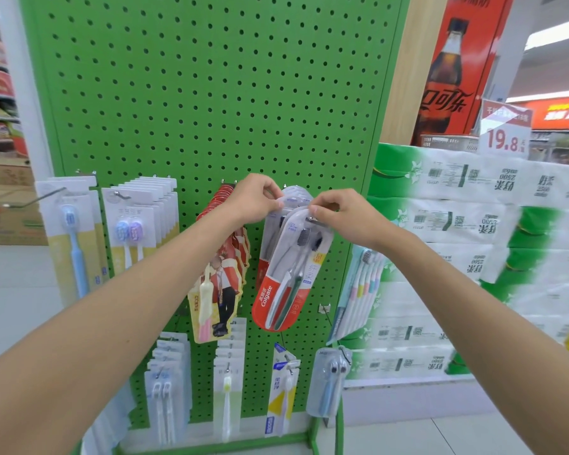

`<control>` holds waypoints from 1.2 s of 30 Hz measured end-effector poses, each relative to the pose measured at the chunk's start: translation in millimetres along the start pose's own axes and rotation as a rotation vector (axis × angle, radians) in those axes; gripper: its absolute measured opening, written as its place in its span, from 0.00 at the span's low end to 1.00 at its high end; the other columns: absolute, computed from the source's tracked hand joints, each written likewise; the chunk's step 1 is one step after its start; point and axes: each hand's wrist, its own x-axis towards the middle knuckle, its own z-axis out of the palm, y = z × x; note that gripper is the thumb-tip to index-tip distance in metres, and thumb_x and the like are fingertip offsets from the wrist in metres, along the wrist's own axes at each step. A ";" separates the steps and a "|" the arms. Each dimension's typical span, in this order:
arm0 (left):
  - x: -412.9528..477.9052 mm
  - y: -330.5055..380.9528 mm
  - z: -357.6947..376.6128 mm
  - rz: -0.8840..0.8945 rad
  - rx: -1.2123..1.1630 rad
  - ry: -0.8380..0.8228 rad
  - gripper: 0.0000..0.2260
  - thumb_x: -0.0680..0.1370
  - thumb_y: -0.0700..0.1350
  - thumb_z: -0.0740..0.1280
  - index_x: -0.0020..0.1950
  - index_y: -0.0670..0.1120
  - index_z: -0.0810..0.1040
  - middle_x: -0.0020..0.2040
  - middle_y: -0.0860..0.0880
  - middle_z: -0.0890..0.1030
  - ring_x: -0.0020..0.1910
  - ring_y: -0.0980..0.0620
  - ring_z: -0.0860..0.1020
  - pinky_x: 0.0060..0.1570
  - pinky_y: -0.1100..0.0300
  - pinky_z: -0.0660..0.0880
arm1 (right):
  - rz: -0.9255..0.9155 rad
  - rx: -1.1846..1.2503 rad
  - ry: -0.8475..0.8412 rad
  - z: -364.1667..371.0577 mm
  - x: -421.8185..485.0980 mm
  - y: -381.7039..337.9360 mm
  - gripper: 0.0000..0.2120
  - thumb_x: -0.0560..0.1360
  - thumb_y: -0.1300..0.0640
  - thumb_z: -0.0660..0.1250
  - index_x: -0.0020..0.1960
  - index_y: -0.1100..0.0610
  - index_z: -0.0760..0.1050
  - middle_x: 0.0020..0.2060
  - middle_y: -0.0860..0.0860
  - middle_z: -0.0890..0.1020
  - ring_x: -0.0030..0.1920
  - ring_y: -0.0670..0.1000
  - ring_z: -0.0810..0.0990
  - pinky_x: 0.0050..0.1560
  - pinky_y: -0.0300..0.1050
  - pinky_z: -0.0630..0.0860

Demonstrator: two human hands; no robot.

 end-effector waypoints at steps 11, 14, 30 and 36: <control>-24.2 15.5 -23.1 -0.019 0.216 0.072 0.07 0.74 0.36 0.70 0.42 0.48 0.82 0.43 0.50 0.81 0.38 0.48 0.81 0.46 0.49 0.82 | 0.065 -0.039 -0.001 3.4 1.6 -6.4 0.11 0.82 0.54 0.59 0.51 0.58 0.78 0.45 0.59 0.83 0.35 0.50 0.73 0.40 0.48 0.74; -32.3 19.9 -25.3 -0.020 0.218 0.069 0.07 0.73 0.35 0.70 0.45 0.45 0.84 0.42 0.50 0.82 0.38 0.48 0.83 0.46 0.51 0.83 | 0.080 -0.052 -0.004 4.4 1.8 -9.0 0.12 0.83 0.55 0.58 0.53 0.59 0.78 0.46 0.60 0.82 0.31 0.48 0.69 0.35 0.43 0.69; -83.6 16.6 -24.5 -0.107 0.185 0.249 0.03 0.76 0.41 0.71 0.46 0.43 0.84 0.44 0.50 0.82 0.36 0.57 0.79 0.38 0.61 0.73 | -0.019 -0.365 0.307 30.3 -8.3 -29.2 0.22 0.75 0.73 0.57 0.65 0.58 0.75 0.64 0.55 0.77 0.64 0.55 0.73 0.67 0.52 0.68; -114.2 8.6 -28.5 -0.130 0.031 0.199 0.05 0.76 0.40 0.70 0.49 0.47 0.83 0.46 0.51 0.83 0.36 0.52 0.80 0.37 0.56 0.80 | -0.079 -0.001 0.267 79.0 -52.2 -65.7 0.18 0.80 0.63 0.56 0.69 0.60 0.72 0.65 0.54 0.76 0.66 0.51 0.72 0.68 0.47 0.68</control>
